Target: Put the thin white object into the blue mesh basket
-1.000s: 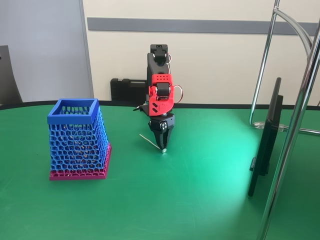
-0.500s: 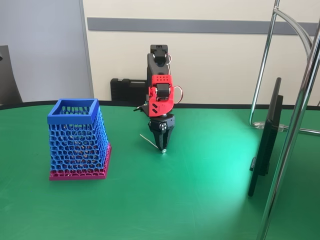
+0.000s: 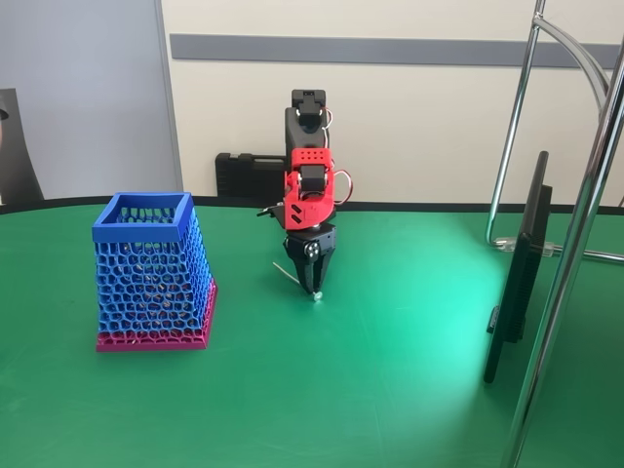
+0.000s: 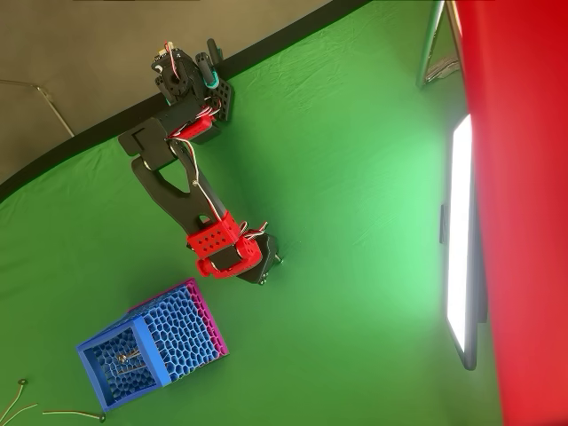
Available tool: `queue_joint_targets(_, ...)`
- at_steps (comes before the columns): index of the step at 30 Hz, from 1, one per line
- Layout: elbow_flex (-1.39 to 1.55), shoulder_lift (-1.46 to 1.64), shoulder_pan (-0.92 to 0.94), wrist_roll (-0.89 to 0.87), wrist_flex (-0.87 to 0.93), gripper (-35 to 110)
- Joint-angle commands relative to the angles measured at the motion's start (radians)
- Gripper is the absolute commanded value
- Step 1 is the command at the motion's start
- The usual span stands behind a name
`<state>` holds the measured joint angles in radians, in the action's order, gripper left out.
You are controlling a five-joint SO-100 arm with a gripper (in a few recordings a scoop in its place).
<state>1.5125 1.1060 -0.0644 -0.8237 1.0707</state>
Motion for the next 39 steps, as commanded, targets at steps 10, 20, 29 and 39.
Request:
queue_joint_targets(10,-0.029,0.008,-0.008,0.002,-0.003,9)
queue_joint_targets(20,-0.029,0.008,-0.002,0.017,-0.025,11)
queue_joint_targets(29,-0.041,-0.006,0.012,0.021,-0.034,11)
queue_joint_targets(39,-0.120,-0.057,0.014,0.031,0.005,14)
